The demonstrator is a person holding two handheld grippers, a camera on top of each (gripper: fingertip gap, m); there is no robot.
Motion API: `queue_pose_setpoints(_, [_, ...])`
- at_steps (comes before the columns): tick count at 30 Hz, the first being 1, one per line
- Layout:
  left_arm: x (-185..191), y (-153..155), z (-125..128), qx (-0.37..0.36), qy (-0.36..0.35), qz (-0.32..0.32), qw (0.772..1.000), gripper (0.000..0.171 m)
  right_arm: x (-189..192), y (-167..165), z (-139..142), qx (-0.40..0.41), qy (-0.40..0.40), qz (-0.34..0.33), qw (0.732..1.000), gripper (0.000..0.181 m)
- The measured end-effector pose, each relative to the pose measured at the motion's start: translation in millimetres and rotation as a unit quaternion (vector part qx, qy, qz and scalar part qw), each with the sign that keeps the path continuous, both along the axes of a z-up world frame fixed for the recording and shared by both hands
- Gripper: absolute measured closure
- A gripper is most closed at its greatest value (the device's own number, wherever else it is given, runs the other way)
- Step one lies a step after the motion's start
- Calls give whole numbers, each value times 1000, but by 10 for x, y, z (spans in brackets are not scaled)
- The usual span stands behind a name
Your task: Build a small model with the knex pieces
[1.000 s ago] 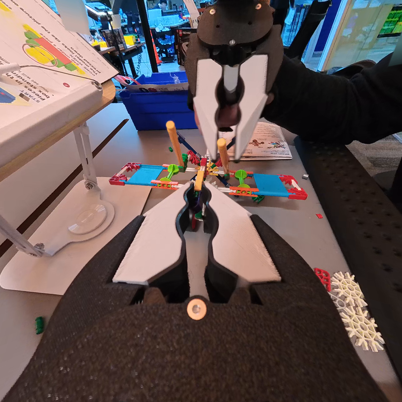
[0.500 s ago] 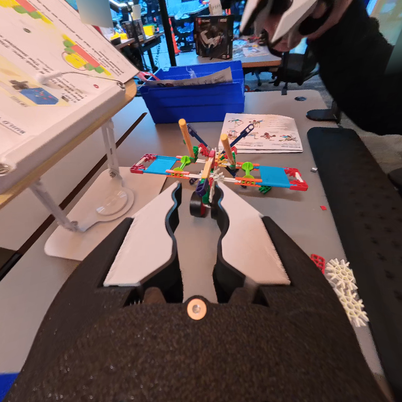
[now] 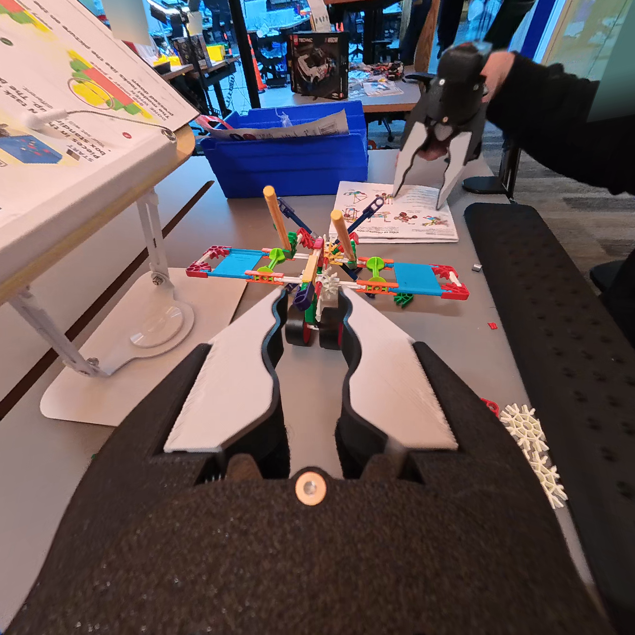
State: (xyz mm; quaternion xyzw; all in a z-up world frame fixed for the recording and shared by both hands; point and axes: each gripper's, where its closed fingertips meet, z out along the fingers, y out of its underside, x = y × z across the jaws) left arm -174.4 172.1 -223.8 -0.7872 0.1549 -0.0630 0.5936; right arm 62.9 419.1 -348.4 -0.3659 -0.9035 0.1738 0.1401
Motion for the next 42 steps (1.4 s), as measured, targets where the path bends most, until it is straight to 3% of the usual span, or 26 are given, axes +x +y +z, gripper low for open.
queue_pose_setpoints(3, [-19,1,-21,-3,-1,3,1000,143,-54,-8,-120,-5,-27,-13,1000,113])
queue_pose_setpoints(7, [-45,-6,-4,1,-3,7,1000,143,-154,-172,-145,-57,-21,-90,994,115])
queue_pose_setpoints(11, [-47,-5,-23,-2,-4,6,1000,143,-239,-163,-135,-69,6,-248,966,123])
queue_pose_setpoints(13, [-38,-4,-32,-4,-3,4,1000,143,-248,-279,-124,-71,25,-285,955,124])
queue_pose_setpoints(15, [-29,-5,-22,-2,-5,2,1000,143,-236,-477,-56,-77,39,-256,963,117])
queue_pose_setpoints(17, [-25,-10,-8,0,-5,0,1000,143,-222,-623,55,-76,52,-176,980,111])
queue_pose_setpoints(21, [-25,-29,27,7,-6,0,1000,143,-317,-408,88,32,67,-18,997,100])
queue_pose_setpoints(23, [-39,-41,37,10,-8,2,1000,143,-426,-318,86,34,54,27,998,98])
queue_pose_setpoints(27, [-73,-62,49,14,-10,6,1000,143,-532,-235,-72,41,-3,87,995,94])
queue_pose_setpoints(30, [-94,-63,39,13,-12,7,1000,143,-530,-274,-116,11,-32,84,996,97])
queue_pose_setpoints(36, [-91,-34,-14,3,-14,3,1000,143,-602,-230,-140,-65,-19,-77,995,107])
queue_pose_setpoints(38, [-85,-22,-46,-2,-14,2,1000,143,-658,-184,-131,-75,-4,-156,985,120])
queue_pose_setpoints(42, [-76,-18,-59,-4,-15,1,1000,143,-647,-177,-128,-73,27,-274,959,121])
